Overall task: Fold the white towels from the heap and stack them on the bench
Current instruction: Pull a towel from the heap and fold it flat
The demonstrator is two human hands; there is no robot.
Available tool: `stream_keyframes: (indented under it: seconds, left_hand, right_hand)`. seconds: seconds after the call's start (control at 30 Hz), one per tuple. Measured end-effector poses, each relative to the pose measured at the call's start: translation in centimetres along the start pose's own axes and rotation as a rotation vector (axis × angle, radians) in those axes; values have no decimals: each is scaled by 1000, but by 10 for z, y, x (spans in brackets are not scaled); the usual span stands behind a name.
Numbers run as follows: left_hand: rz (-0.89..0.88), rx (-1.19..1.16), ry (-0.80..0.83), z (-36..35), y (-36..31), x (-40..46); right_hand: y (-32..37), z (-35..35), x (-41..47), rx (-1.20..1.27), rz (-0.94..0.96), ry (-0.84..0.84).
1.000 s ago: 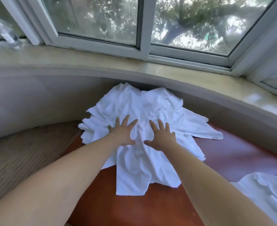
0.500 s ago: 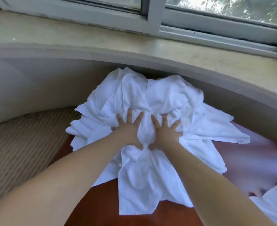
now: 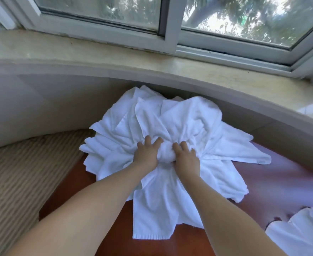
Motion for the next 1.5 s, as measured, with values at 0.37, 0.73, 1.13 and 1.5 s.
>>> stream_keyframes:
  seconds: [0.37,0.73,1.13,1.5]
  left_hand:
    - [-83,-68,-137,89,-50,-95]
    - [-208,-56,-279,147,-179,-200]
    - [-460,-61,-349,136,-400,-295]
    - [-789,-82,-314,74,-647,-392]
  right_hand:
    - [-9,107,-86,36,101,-179]
    - [-93,219,-205,10,76,-353]
    - [-280,298,-358,-68,-79,-551]
    - [-489,335,-529,-178,-381,-659]
Point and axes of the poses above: each hand's wrist, its own x-axis towards the middle knuckle, its own z-axis out of the back of the hand, y = z × x, the point moved 10 cm from there along x, towards the middle knuckle, and after that the axes turned 4 degrees about x, right-handed, at the moved point
